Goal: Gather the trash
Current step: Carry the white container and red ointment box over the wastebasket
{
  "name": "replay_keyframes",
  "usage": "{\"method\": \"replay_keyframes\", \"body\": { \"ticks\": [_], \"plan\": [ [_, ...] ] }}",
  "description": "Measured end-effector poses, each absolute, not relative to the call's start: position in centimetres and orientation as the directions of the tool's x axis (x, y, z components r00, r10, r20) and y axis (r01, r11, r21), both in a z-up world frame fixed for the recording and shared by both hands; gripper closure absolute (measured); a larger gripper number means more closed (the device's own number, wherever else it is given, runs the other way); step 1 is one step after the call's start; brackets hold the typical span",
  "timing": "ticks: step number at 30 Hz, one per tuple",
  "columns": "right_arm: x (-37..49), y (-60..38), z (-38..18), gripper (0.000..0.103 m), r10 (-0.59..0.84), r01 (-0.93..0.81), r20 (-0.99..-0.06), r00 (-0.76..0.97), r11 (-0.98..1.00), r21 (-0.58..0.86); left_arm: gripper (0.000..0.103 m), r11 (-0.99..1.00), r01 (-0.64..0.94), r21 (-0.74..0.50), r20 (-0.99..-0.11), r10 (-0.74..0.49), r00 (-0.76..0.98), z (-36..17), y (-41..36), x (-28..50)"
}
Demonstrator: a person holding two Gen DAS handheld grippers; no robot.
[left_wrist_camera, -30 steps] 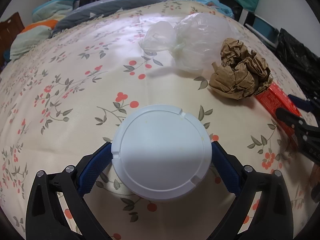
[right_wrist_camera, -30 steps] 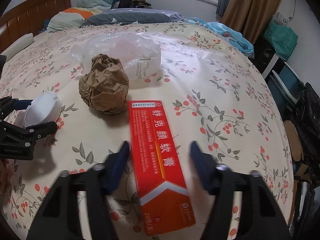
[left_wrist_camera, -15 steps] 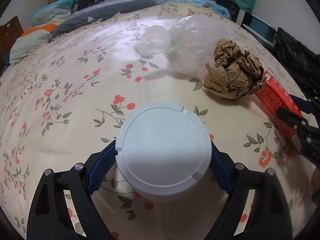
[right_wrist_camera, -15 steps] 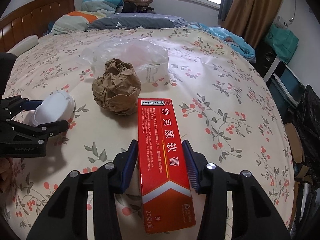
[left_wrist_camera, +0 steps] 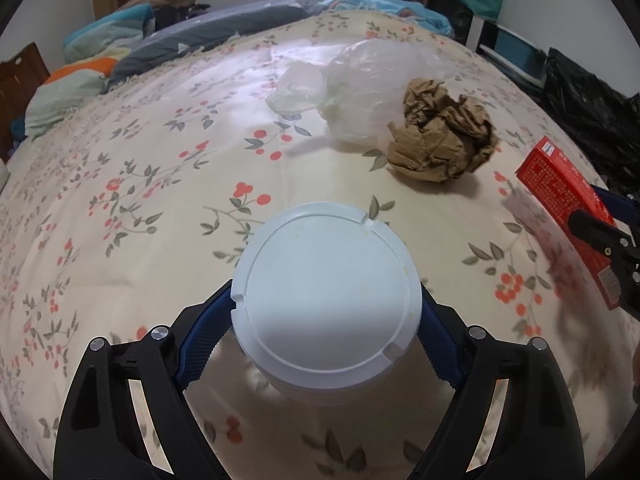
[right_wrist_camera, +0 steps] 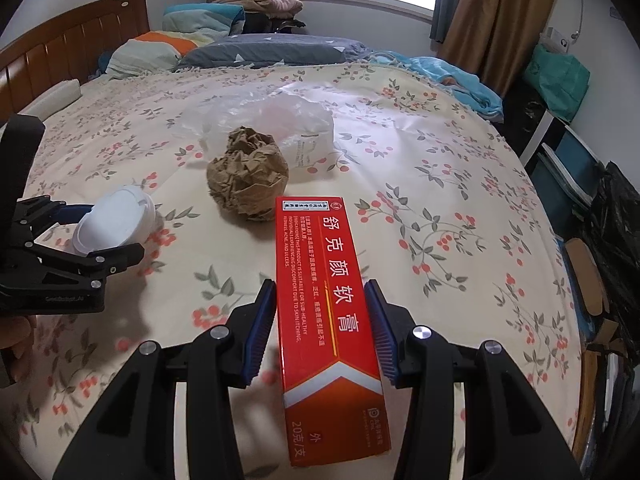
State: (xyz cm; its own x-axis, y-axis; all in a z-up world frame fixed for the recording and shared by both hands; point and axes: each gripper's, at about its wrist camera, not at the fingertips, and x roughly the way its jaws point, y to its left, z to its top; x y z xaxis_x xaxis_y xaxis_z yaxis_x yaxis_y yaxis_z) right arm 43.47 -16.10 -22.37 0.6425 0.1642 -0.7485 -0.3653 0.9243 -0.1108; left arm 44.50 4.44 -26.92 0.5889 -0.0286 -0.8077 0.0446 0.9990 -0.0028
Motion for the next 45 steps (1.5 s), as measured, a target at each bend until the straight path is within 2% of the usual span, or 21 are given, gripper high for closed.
{"method": "replay_keyframes", "body": {
  "ticks": [10, 26, 36, 45],
  "plan": [
    [36.1, -17.2, -18.6, 0.058, 0.194, -0.367, -0.735, 0.65, 0.927, -0.08, 0.019, 0.998, 0.069, -0.002, -0.788, -0.044, 0.614, -22.6, 4.2, 38.0],
    [19.2, -18.9, -12.7, 0.058, 0.232, -0.371, -0.697, 0.679, 0.927, -0.053, 0.019, 0.99, 0.138, -0.003, -0.763, -0.092, 0.64, -16.1, 2.1, 19.6],
    [10.7, -19.6, -12.9, 0.058, 0.262, -0.396, -0.704, 0.66, 0.918, -0.029, 0.019, 0.983, 0.184, -0.012, -0.781, -0.124, 0.612, -16.8, 0.1, 9.4],
    [3.9, -19.4, -16.5, 0.058, 0.287, -0.43, -0.751, 0.595, 0.903, 0.004, 0.018, 0.974, 0.228, -0.016, -0.829, -0.14, 0.542, -20.5, -1.5, 2.2]
  ]
}}
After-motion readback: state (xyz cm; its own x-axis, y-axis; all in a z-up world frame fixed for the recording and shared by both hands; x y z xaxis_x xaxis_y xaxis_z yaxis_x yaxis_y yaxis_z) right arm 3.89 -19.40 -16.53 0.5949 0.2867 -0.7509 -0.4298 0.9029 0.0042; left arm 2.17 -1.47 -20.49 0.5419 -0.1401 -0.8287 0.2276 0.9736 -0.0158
